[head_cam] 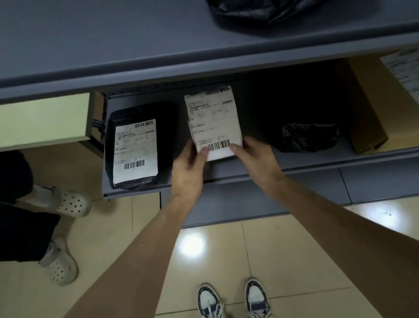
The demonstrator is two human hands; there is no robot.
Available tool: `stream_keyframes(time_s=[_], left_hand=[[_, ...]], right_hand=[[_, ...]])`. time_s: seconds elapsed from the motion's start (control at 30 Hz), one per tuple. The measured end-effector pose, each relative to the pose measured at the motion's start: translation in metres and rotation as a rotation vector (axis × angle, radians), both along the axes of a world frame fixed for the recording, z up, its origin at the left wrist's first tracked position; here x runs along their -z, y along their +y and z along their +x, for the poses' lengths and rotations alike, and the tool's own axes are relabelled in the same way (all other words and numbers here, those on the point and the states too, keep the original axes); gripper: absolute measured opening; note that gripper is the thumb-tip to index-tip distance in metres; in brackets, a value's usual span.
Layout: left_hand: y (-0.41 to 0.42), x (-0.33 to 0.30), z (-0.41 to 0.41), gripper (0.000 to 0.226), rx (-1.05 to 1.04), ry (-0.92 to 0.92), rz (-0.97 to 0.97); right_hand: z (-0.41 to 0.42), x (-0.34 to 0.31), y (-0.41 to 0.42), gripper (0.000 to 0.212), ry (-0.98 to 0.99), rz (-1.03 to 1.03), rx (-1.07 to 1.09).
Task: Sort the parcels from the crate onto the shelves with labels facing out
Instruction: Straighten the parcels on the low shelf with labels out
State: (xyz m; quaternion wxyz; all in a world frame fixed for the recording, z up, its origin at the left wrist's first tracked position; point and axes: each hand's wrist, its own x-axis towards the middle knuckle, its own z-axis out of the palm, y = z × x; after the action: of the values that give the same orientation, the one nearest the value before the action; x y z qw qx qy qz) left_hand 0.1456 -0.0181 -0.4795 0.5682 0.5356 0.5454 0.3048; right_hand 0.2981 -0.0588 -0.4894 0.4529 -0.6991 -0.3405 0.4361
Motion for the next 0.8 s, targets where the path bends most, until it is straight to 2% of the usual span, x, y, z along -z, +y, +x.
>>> stream_keyframes(time_s=[0.1, 0.27, 0.6, 0.8], left_hand=[[-0.017, 0.004, -0.005, 0.046, -0.017, -0.066, -0.012], [-0.034, 0.007, -0.009, 0.045, -0.015, -0.132, -0.009], [-0.029, 0.014, -0.016, 0.047, 0.032, -0.124, -0.032], [-0.029, 0.013, -0.016, 0.047, 0.042, -0.109, -0.042]], right_hand=[[-0.004, 0.006, -0.018, 0.034, 0.047, 0.069, 0.016], [-0.011, 0.006, -0.038, 0.036, 0.115, 0.094, 0.042], [-0.017, 0.004, -0.043, 0.033, 0.156, 0.103, 0.11], [-0.014, 0.007, -0.041, 0.035, 0.136, 0.092, 0.075]])
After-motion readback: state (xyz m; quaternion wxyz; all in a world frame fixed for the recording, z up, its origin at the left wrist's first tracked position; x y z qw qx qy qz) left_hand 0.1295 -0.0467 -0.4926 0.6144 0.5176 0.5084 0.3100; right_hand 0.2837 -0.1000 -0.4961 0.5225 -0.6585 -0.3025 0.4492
